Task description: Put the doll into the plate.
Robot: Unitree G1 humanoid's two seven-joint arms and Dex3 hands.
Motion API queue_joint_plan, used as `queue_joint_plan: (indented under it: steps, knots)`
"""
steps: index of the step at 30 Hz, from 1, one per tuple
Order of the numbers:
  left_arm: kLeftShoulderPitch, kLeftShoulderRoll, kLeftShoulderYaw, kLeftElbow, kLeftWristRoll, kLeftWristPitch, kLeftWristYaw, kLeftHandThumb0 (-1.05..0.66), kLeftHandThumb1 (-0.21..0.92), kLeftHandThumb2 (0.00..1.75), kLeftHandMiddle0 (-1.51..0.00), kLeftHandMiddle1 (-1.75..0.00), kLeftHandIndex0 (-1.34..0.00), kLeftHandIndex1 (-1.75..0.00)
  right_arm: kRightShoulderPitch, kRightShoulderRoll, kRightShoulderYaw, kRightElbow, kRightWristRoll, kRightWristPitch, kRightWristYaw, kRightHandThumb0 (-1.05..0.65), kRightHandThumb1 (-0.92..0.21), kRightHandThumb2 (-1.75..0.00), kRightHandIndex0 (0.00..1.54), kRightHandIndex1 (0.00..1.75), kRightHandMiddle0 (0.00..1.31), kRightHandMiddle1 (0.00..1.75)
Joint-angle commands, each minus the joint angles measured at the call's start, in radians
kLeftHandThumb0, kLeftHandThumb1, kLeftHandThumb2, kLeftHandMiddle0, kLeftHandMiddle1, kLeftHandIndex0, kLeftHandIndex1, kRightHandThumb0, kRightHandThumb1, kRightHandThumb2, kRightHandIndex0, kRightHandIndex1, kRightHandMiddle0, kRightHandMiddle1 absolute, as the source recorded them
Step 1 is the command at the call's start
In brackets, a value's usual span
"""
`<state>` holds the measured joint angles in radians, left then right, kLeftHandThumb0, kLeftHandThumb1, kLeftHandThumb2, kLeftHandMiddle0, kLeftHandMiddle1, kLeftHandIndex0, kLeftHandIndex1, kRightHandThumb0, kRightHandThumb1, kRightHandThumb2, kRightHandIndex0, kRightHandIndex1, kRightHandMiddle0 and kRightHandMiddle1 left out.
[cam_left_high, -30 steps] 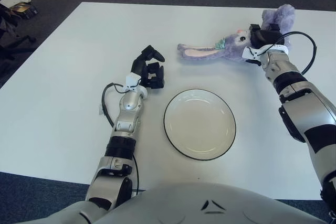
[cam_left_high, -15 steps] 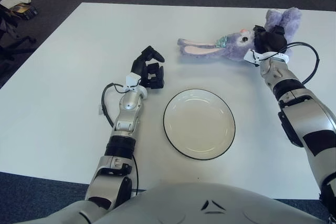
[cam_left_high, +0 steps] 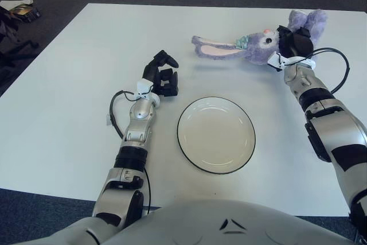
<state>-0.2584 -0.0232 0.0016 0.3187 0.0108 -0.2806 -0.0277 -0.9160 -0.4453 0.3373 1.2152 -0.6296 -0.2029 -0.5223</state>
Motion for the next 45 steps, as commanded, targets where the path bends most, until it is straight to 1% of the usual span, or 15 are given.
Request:
queue_joint_plan:
  steps: [1,7,11,17,19,21,23,25,33,38,41,45]
  knots:
    - [0.069,-0.008,0.002,0.059,-0.007,-0.014,0.002,-0.48,0.29,1.34,-1.19,-1.75,-0.63,-1.75,0.030,0.000,-0.008,-0.037,0.023,-0.025,0.011,0.52,-0.19,-1.47,0.71,1.75,0.95,1.75]
    - [0.065,-0.009,0.001,0.065,0.001,-0.009,0.013,-0.48,0.29,1.34,-1.19,-1.75,-0.62,-1.75,0.067,-0.022,-0.026,-0.214,0.026,-0.012,0.046,0.51,-0.20,-1.45,0.70,1.75,0.97,1.75]
    - [0.062,-0.009,0.000,0.069,0.001,-0.010,0.012,-0.48,0.29,1.34,-1.18,-1.75,-0.62,-1.75,0.095,-0.028,-0.044,-0.274,0.040,-0.025,0.063,0.51,-0.20,-1.45,0.70,1.75,0.97,1.75]
    - [0.056,-0.008,0.002,0.078,0.001,-0.014,0.013,-0.48,0.29,1.34,-1.18,-1.75,-0.62,-1.75,0.145,-0.025,-0.066,-0.401,0.045,-0.033,0.075,0.52,-0.19,-1.47,0.71,1.75,0.97,1.75]
    - [0.054,-0.006,0.003,0.081,0.005,-0.015,0.017,-0.48,0.29,1.34,-1.18,-1.75,-0.62,-1.75,0.181,-0.016,-0.071,-0.502,0.042,-0.026,0.087,0.52,-0.18,-1.48,0.72,1.75,0.97,1.75]
    - [0.053,-0.006,0.003,0.082,0.007,-0.015,0.019,-0.48,0.29,1.34,-1.18,-1.75,-0.62,-1.75,0.200,-0.013,-0.076,-0.553,0.039,-0.016,0.098,0.52,-0.18,-1.48,0.72,1.75,0.97,1.75]
    - [0.048,-0.003,0.008,0.093,0.007,-0.020,0.023,-0.48,0.29,1.34,-1.18,-1.75,-0.62,-1.75,0.239,-0.009,-0.082,-0.675,0.035,0.013,0.136,0.52,-0.18,-1.48,0.72,1.75,0.97,1.75]
    - [0.044,-0.001,0.011,0.101,0.006,-0.024,0.025,-0.48,0.29,1.34,-1.18,-1.75,-0.62,-1.75,0.267,-0.007,-0.088,-0.759,0.030,0.038,0.165,0.53,-0.17,-1.49,0.72,1.75,0.97,1.75]
    - [0.022,-0.002,0.029,0.127,0.004,-0.052,0.048,-0.48,0.30,1.34,-1.19,-1.75,-0.62,-1.75,0.302,-0.013,-0.089,-0.844,0.005,0.028,0.192,0.54,-0.15,-1.52,0.75,1.75,0.99,1.75]
    - [0.012,-0.007,0.040,0.131,0.001,-0.052,0.066,-0.48,0.30,1.33,-1.19,-1.75,-0.62,-1.75,0.322,-0.020,-0.091,-0.899,0.014,-0.021,0.215,0.54,-0.14,-1.53,0.75,1.75,0.99,1.75]
    - [0.007,-0.008,0.048,0.129,-0.001,-0.044,0.077,-0.47,0.30,1.33,-1.19,-1.75,-0.62,-1.75,0.332,-0.013,-0.096,-0.920,0.029,-0.058,0.219,0.54,-0.14,-1.53,0.75,1.75,0.99,1.75]
    - [0.001,-0.010,0.057,0.131,-0.003,-0.045,0.086,-0.47,0.30,1.33,-1.19,-1.75,-0.62,-1.75,0.344,-0.003,-0.101,-0.945,0.034,-0.088,0.222,0.54,-0.14,-1.53,0.75,1.75,0.99,1.75]
